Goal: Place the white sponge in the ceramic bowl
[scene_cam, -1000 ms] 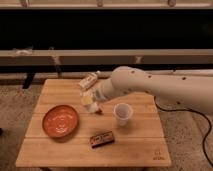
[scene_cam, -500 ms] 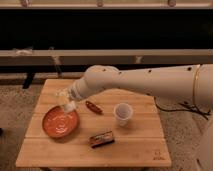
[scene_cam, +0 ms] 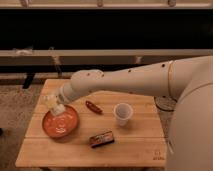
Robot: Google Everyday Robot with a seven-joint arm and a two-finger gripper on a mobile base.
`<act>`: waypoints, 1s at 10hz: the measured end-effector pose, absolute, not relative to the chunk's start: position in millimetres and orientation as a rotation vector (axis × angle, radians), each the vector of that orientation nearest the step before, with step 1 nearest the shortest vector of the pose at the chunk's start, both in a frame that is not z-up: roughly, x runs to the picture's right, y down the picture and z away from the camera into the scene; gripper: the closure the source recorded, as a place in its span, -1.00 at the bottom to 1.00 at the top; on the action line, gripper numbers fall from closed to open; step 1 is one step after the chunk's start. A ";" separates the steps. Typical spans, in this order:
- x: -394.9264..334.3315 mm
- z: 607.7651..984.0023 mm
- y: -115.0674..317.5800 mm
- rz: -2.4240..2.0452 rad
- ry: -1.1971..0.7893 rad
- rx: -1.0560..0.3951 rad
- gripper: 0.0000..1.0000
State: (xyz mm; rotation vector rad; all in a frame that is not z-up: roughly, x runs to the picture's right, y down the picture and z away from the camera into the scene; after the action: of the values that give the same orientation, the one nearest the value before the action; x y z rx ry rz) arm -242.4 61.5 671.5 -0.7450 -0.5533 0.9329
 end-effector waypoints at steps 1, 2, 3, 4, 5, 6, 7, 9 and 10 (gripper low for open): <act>-244.2 677.2 62.1 0.943 -0.552 -0.749 1.00; -246.9 682.5 63.5 0.952 -0.549 -0.755 1.00; -247.8 687.7 65.5 0.960 -0.541 -0.757 0.99; -247.8 690.7 67.4 0.965 -0.536 -0.759 0.96; -247.6 699.1 74.5 0.974 -0.525 -0.768 0.74; -241.1 704.9 78.9 0.979 -0.517 -0.770 0.50; -236.9 706.9 79.4 0.980 -0.516 -0.768 0.34; -230.8 711.7 83.3 0.974 -0.513 -0.767 -0.09; -232.2 713.2 84.8 0.969 -0.517 -0.764 -0.30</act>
State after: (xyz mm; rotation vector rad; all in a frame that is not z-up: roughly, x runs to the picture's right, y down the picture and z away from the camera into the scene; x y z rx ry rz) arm -232.2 84.8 713.2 -0.7644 -0.5170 0.9686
